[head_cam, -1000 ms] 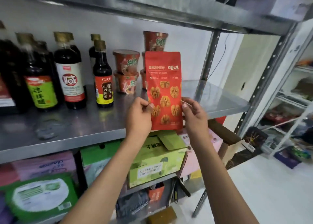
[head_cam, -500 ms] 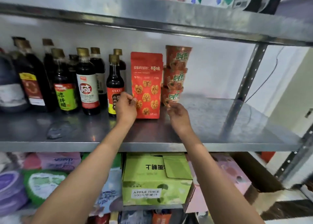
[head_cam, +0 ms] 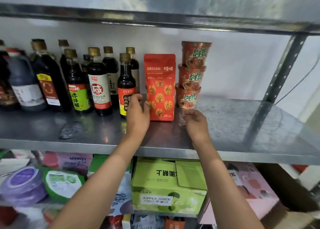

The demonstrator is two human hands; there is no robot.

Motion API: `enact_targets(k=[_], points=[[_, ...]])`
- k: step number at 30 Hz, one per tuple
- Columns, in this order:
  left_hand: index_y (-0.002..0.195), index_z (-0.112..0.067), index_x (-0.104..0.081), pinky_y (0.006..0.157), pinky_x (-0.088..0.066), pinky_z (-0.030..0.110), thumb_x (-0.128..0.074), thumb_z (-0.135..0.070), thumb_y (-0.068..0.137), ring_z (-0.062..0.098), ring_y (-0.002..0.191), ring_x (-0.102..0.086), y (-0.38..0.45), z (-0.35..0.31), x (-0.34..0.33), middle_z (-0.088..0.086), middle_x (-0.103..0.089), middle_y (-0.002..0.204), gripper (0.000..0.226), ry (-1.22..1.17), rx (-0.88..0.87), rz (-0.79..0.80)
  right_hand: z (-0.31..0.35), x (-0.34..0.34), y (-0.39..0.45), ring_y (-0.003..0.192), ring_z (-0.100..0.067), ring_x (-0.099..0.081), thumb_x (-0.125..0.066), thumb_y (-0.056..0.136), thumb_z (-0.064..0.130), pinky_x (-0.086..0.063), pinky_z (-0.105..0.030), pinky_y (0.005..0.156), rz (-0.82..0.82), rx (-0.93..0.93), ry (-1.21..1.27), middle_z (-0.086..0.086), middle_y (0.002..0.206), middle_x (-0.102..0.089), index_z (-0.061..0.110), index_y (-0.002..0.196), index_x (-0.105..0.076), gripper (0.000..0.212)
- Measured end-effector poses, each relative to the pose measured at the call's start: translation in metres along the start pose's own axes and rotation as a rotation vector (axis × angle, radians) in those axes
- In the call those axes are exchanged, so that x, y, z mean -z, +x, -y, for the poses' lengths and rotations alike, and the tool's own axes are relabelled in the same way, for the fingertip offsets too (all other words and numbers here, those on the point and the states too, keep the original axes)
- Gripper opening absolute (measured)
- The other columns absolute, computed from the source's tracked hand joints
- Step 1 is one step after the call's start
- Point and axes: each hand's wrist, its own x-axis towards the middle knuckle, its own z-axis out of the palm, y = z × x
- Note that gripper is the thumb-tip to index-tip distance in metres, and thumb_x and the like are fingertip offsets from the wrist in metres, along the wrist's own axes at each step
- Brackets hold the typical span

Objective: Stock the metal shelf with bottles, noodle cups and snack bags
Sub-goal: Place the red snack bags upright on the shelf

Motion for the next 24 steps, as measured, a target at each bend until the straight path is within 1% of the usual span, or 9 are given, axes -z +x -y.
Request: enact_targets(k=[4,9,11,13,15,17,19,21,24], points=[[0.113,-0.012,-0.056,0.089,-0.047,0.033,-0.054,-0.017,0.098,0.017,0.102,-0.055,-0.013,-0.004,0.004,-0.004,-0.055,0.110,0.016,0.111,-0.243,0.088,0.004,0.002,-0.010,0.089,-0.028,-0.068,-0.056,0.090,0.010,-0.056,-0.049,0.085,-0.025,0.037,-0.032,-0.005,0.090,-0.072,0.025,0.082,-0.065,0.019],[0.112,-0.009,-0.060,0.090,-0.045,0.036,-0.050,-0.016,0.099,0.025,0.108,-0.055,-0.036,-0.016,0.006,0.007,-0.060,0.118,0.018,0.201,-0.529,0.272,0.014,0.010,-0.037,0.073,-0.009,-0.062,-0.054,0.092,0.004,-0.047,-0.014,0.063,-0.198,0.172,-0.006,-0.003,0.088,-0.070,0.011,0.094,-0.067,0.015],[0.129,-0.008,-0.055,0.106,-0.039,0.034,-0.045,-0.014,0.101,0.022,0.128,-0.047,-0.045,-0.020,0.007,0.006,-0.052,0.139,0.030,0.173,-0.596,0.346,0.015,0.013,-0.053,0.078,-0.009,-0.064,-0.049,0.091,-0.004,-0.048,-0.014,0.069,-0.296,0.263,0.039,-0.001,0.089,-0.072,0.007,0.096,-0.072,0.026],[0.143,-0.007,-0.045,0.116,-0.026,0.031,-0.043,-0.007,0.101,0.019,0.141,-0.033,-0.056,-0.020,0.006,0.005,-0.039,0.153,0.042,0.096,-0.641,0.433,0.011,0.018,-0.075,0.067,-0.005,-0.057,-0.045,0.092,-0.005,-0.046,-0.015,0.064,-0.375,0.295,0.026,0.012,0.078,-0.067,0.009,0.102,-0.073,0.033],[0.149,-0.005,-0.035,0.120,-0.018,0.032,-0.043,-0.003,0.100,0.019,0.147,-0.021,-0.071,-0.019,0.004,0.007,-0.029,0.158,0.049,0.035,-0.677,0.517,0.004,0.024,-0.102,0.060,-0.002,-0.052,-0.046,0.094,0.003,-0.044,-0.020,0.060,-0.439,0.277,-0.006,0.021,0.069,-0.059,0.021,0.107,-0.073,0.034],[0.149,-0.003,-0.032,0.121,-0.017,0.037,-0.044,0.000,0.098,0.023,0.149,-0.018,-0.092,-0.018,0.003,0.011,-0.027,0.159,0.053,-0.015,-0.730,0.583,-0.002,0.028,-0.135,0.085,-0.014,-0.067,-0.048,0.095,0.014,-0.055,-0.034,0.080,-0.519,0.254,-0.076,0.013,0.090,-0.069,0.038,0.108,-0.071,0.035],[0.147,0.001,-0.036,0.120,-0.019,0.039,-0.046,0.001,0.097,0.029,0.147,-0.023,-0.114,-0.020,0.004,0.016,-0.032,0.155,0.051,-0.064,-0.772,0.620,-0.004,0.036,-0.169,0.112,-0.013,-0.062,-0.049,0.096,0.008,-0.048,-0.031,0.102,-0.590,0.255,-0.138,0.003,0.118,-0.068,0.029,0.116,-0.070,0.036],[0.147,0.002,-0.035,0.121,-0.018,0.039,-0.044,-0.005,0.100,0.029,0.147,-0.022,-0.143,-0.024,0.009,0.016,-0.033,0.155,0.048,-0.138,-0.808,0.692,-0.006,0.043,-0.210,0.120,-0.003,-0.054,-0.050,0.094,0.002,-0.040,-0.021,0.108,-0.697,0.248,-0.239,0.000,0.127,-0.064,0.014,0.122,-0.068,0.036],[0.147,0.001,-0.035,0.120,-0.020,0.040,-0.040,-0.011,0.103,0.029,0.147,-0.022,-0.191,-0.030,0.019,0.016,-0.032,0.156,0.046,-0.224,-0.882,0.813,-0.013,0.052,-0.278,0.135,-0.013,-0.046,-0.049,0.091,0.006,-0.035,-0.034,0.115,-0.840,0.193,-0.453,0.001,0.133,-0.062,0.015,0.126,-0.067,0.040]])
